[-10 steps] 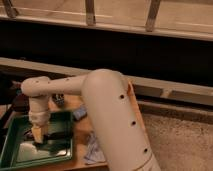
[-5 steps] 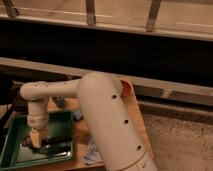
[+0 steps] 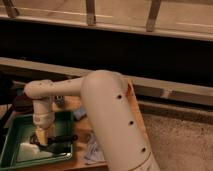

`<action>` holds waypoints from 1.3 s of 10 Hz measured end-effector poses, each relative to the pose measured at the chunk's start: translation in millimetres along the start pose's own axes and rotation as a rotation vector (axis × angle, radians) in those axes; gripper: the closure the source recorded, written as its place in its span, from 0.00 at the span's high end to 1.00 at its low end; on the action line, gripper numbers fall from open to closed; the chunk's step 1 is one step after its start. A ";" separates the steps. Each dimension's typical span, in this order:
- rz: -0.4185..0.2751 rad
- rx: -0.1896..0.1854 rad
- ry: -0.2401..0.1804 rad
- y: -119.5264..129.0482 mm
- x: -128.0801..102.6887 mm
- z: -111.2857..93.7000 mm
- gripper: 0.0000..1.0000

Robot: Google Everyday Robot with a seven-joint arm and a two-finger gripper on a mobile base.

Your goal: Wipe tray with brush

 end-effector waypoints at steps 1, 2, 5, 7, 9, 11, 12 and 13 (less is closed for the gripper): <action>0.008 0.010 -0.002 -12.2 -0.4 -7.7 0.09; 0.005 0.023 -0.003 -23.2 -6.4 -15.7 0.09; -0.038 0.057 -0.004 -28.6 -30.7 -30.5 0.09; -0.098 0.069 0.008 -16.1 -46.6 -29.1 0.09; -0.147 0.058 0.025 -0.9 -57.5 -18.6 0.09; -0.174 0.022 0.041 12.4 -59.9 -1.6 0.09; -0.172 0.002 0.041 16.3 -54.8 6.3 0.09; -0.155 -0.013 0.039 17.8 -45.3 11.8 0.09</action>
